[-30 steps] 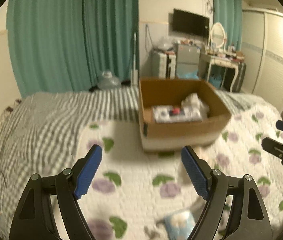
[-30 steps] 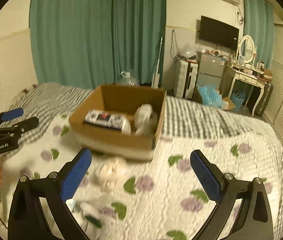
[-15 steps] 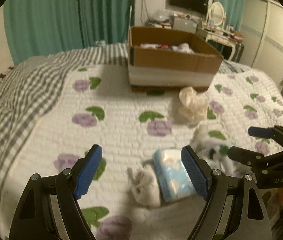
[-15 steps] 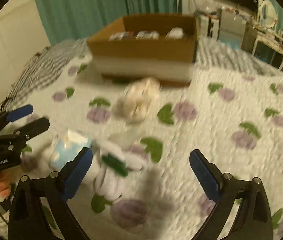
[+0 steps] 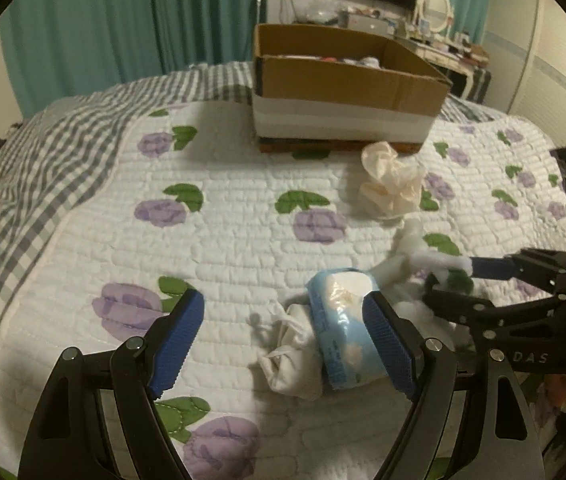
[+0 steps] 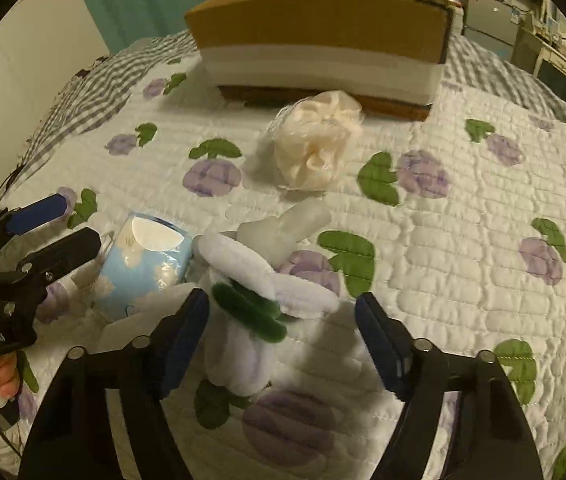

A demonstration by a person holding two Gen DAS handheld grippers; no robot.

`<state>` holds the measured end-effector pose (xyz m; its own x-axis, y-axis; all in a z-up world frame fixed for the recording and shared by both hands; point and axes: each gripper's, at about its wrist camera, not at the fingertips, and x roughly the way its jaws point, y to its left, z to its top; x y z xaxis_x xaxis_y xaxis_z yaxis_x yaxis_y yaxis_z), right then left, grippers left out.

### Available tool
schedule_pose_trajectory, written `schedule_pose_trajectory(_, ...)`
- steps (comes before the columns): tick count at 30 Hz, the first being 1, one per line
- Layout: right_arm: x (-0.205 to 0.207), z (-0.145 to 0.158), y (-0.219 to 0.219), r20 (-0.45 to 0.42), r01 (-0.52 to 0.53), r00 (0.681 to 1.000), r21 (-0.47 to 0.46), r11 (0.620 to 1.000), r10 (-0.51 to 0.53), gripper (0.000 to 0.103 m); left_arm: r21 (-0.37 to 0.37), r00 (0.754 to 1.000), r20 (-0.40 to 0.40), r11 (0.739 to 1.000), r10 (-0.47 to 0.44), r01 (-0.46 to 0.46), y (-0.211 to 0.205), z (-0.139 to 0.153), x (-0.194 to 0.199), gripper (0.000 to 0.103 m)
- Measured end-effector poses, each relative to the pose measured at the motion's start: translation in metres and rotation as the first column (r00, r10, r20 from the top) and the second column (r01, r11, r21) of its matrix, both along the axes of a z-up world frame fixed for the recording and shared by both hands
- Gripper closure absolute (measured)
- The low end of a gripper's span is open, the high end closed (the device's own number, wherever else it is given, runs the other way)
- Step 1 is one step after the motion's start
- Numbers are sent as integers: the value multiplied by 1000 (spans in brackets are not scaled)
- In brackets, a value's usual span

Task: Organize soft objects
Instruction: 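Grasp the white gloves with green band with the right gripper while the left grasps white cloth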

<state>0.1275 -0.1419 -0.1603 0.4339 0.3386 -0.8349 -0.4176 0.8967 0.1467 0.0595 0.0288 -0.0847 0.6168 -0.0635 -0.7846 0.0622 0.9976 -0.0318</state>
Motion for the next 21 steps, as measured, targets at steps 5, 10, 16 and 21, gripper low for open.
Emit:
schedule_pose_trajectory(5, -1, -1, 5, 1, -23, 1000, 6, 1000, 23, 48, 52, 1000, 3, 998, -22, 22, -11, 0, -2, 20)
schedule_pose_trajectory(10, -7, 13, -1, 42, -17, 999, 26, 1000, 16, 51, 87, 999, 7, 995, -54, 53, -28, 1, -9, 20)
schedule_pose_trajectory(16, -9, 41, -26, 92, 39, 995, 85, 996, -47, 51, 31, 991, 6, 991, -131, 131, -51, 10, -14, 22)
schedule_pose_trajectory(21, -11, 56, -47, 113, 85, 989, 113, 990, -98, 51, 30, 976, -13, 976, -217, 218, -80, 6, -12, 26)
